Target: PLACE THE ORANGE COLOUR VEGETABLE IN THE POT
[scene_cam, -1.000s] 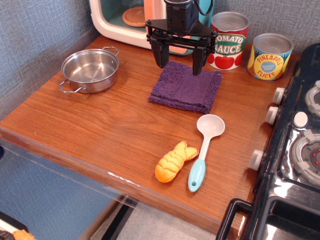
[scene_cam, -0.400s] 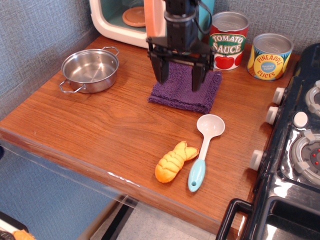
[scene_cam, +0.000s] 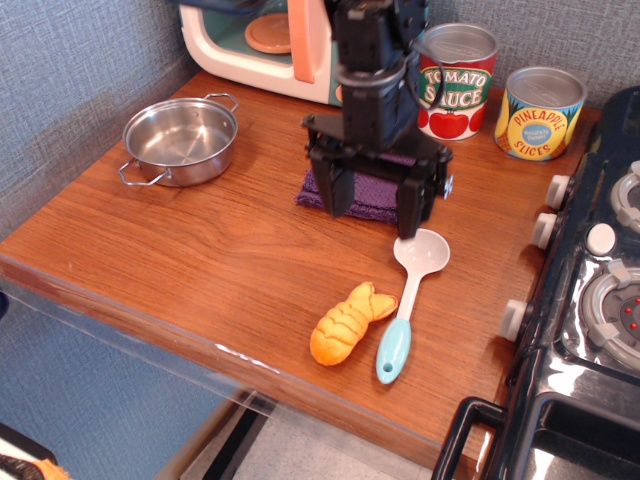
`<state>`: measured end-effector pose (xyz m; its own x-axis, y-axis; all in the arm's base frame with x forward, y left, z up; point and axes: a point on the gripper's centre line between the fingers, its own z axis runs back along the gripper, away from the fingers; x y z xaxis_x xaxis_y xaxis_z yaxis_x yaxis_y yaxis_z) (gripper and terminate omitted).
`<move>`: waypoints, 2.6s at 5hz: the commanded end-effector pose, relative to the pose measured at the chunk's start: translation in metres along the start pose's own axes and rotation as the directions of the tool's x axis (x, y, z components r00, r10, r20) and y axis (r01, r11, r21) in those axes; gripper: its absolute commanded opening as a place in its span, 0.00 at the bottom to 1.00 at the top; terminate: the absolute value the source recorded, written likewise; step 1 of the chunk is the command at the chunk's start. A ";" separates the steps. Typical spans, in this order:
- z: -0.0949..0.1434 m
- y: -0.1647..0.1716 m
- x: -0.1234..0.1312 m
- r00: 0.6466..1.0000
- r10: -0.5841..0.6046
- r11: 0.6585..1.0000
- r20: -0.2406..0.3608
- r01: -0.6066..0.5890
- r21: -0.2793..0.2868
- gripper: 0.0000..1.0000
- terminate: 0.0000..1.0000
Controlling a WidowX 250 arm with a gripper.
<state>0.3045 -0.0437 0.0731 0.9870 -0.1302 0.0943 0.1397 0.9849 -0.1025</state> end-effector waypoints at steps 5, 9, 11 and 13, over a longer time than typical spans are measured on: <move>-0.035 0.013 -0.063 0.997 -0.076 0.983 0.014 0.073 0.170 1.00 0.00; -0.062 0.025 -0.051 0.997 -0.022 0.986 -0.075 0.035 0.163 1.00 0.00; -0.065 0.029 -0.044 0.998 0.000 0.990 -0.059 0.009 0.142 0.00 0.00; 0.006 0.047 -0.010 0.982 0.107 0.987 0.157 -0.124 0.103 0.00 0.00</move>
<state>0.2991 0.0048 0.0609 0.9818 0.0128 0.1894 -0.0104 0.9999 -0.0138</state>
